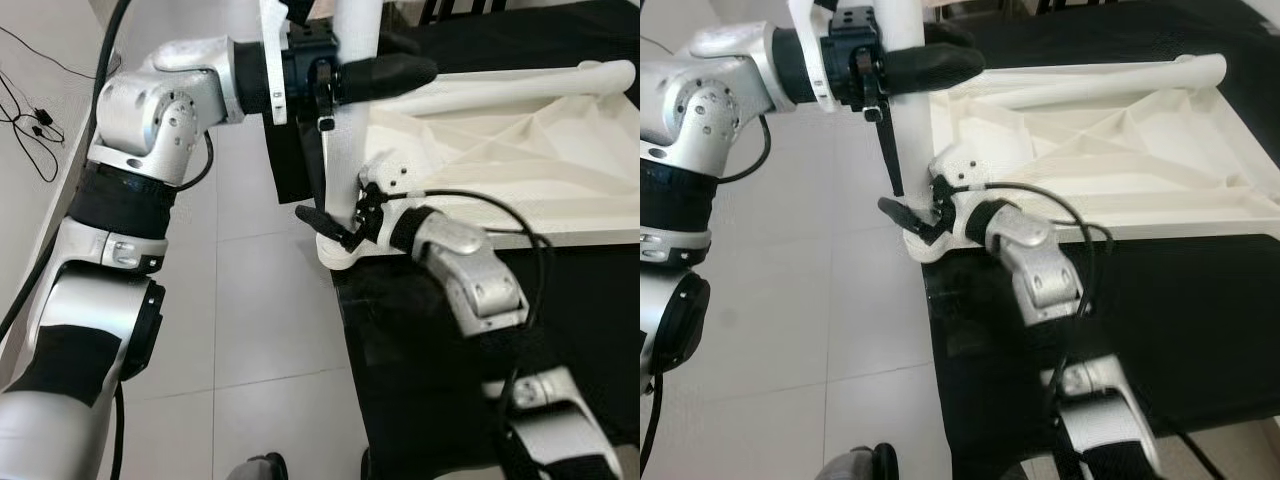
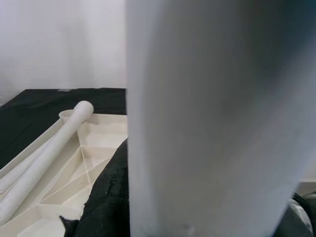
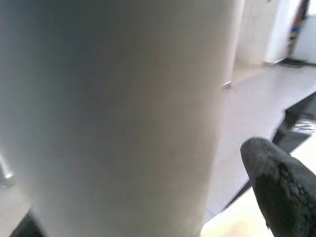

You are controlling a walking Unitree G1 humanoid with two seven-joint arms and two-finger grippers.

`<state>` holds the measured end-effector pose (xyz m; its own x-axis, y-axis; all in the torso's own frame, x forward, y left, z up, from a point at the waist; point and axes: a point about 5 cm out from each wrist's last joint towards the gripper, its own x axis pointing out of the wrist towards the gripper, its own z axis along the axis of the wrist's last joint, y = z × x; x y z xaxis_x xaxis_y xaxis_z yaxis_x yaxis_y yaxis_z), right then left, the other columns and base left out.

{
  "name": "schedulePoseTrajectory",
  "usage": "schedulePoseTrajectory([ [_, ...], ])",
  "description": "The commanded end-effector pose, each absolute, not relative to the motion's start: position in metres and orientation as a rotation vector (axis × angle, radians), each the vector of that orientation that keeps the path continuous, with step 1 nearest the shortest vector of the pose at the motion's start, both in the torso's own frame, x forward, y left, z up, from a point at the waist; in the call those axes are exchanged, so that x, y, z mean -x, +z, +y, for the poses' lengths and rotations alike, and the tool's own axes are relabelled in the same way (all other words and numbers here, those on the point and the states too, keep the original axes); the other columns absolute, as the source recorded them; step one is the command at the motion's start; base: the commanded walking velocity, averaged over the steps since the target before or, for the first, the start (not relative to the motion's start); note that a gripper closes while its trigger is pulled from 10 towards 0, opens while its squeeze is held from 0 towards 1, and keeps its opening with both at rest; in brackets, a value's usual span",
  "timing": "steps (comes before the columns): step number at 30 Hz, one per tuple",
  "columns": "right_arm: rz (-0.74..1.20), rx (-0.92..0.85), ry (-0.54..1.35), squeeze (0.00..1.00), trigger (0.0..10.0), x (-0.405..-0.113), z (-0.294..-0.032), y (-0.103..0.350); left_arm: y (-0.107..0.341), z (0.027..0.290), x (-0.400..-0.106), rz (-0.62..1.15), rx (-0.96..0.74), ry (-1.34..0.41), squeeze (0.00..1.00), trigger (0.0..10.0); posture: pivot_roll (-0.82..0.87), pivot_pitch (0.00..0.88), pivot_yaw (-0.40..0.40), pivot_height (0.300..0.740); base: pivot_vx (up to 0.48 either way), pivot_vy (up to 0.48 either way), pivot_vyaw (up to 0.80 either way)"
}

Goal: Building children table

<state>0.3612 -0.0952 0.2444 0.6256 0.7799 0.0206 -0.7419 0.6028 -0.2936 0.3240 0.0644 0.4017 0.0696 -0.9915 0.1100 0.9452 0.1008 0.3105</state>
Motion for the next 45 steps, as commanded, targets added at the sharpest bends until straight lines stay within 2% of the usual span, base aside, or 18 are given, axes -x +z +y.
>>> schedulePoseTrajectory([
  [1,-0.155,0.294,0.889,0.0,10.0,-0.365,-0.085,0.253,0.389,0.035,-0.306,-0.265,-0.218,-1.66,0.0,0.0,0.07,0.223,0.06,0.74,0.0,0.0,0.0],
  [7,-0.147,0.245,0.965,0.0,10.0,-0.373,-0.084,0.261,0.386,0.033,-0.303,-0.261,-0.225,-1.676,0.0,0.0,0.07,0.234,0.059,0.74,0.0,0.0,0.0],
  [8,-0.145,0.21,1.007,0.0,10.0,-0.375,-0.083,0.263,0.381,0.033,-0.3,-0.26,-0.234,-1.683,0.0,0.4,0.07,0.245,0.059,0.74,0.0,0.0,0.0],
  [12,-0.145,0.186,1.034,0.0,10.0,-0.375,-0.082,0.264,0.378,0.033,-0.298,-0.259,-0.24,-1.688,0.0,0.4,0.07,0.247,0.059,0.74,0.0,0.0,0.0],
  [13,-0.143,0.165,1.053,0.0,10.0,-0.377,-0.082,0.264,0.374,0.034,-0.297,-0.266,-0.251,-1.689,0.0,1.8,0.07,0.25,0.059,0.74,0.0,0.0,0.0],
  [14,-0.138,0.145,1.062,0.0,10.0,-0.379,-0.081,0.263,0.37,0.035,-0.298,-0.268,-0.259,-1.683,0.0,4.9,0.07,0.256,0.058,0.74,0.0,0.0,0.0],
  [15,-0.138,0.145,1.062,0.0,10.0,-0.379,-0.081,0.263,0.37,0.035,-0.298,-0.268,-0.259,-1.683,0.0,4.9,0.07,0.256,0.058,0.74,0.0,0.0,0.0],
  [16,-0.134,0.127,1.077,0.0,7.9,-0.381,-0.081,0.262,0.366,0.036,-0.3,-0.271,-0.266,-1.676,0.0,10.0,0.07,0.258,0.058,0.74,0.0,0.0,0.0],
  [17,-0.134,0.127,1.077,0.0,7.9,-0.381,-0.081,0.262,0.366,0.036,-0.3,-0.271,-0.266,-1.676,0.0,10.0,0.07,0.258,0.058,0.74,0.0,0.0,0.0],
  [18,-0.132,0.106,1.091,0.0,0.0,-0.382,-0.08,0.26,0.363,0.036,-0.302,-0.274,-0.268,-1.668,0.0,10.0,0.07,0.26,0.058,0.74,0.0,0.0,0.0],
  [26,-0.136,0.053,1.135,0.0,0.0,-0.385,-0.079,0.26,0.363,0.038,-0.304,-0.307,-0.276,-1.638,0.0,10.0,0.06,0.262,0.057,0.74,0.0,0.0,0.0],
  [27,-0.129,0.043,1.126,0.0,0.0,-0.386,-0.08,0.258,0.363,0.041,-0.306,-0.293,-0.235,-1.623,1.0,10.0,0.06,0.261,0.057,0.74,0.0,0.0,0.0],
  [35,-0.103,0.043,1.102,0.0,0.0,-0.387,-0.081,0.253,0.366,0.043,-0.307,-0.302,-0.196,-1.595,1.0,10.0,0.06,0.258,0.058,0.74,0.0,0.0,0.0],
  [36,-0.088,0.043,1.084,0.0,0.0,-0.388,-0.083,0.25,0.368,0.043,-0.305,-0.294,-0.199,-1.597,0.0,10.0,0.06,0.254,0.058,0.74,0.0,0.0,0.0],
  [40,-0.067,0.04,1.046,0.0,0.0,-0.389,-0.085,0.248,0.368,0.042,-0.303,-0.285,-0.194,-1.601,0.0,10.0,0.05,0.251,0.056,0.74,0.0,0.0,0.0],
  [42,0.015,-0.005,0.884,0.0,0.0,-0.393,-0.093,0.237,0.372,0.044,-0.301,-0.282,-0.178,-1.599,0.0,10.0,0.05,0.247,0.044,0.74,0.0,0.0,0.0],
  [44,0.015,-0.005,0.884,0.0,0.0,-0.393,-0.093,0.237,0.372,0.044,-0.301,-0.282,-0.178,-1.599,0.0,10.0,0.05,0.247,0.044,0.74,0.0,0.0,0.0],
  [45,0.045,-0.021,0.763,0.0,0.0,-0.393,-0.098,0.23,0.374,0.045,-0.3,-0.286,-0.172,-1.591,0.0,10.0,0.05,0.246,0.027,0.74,0.0,0.0,0.0],
])
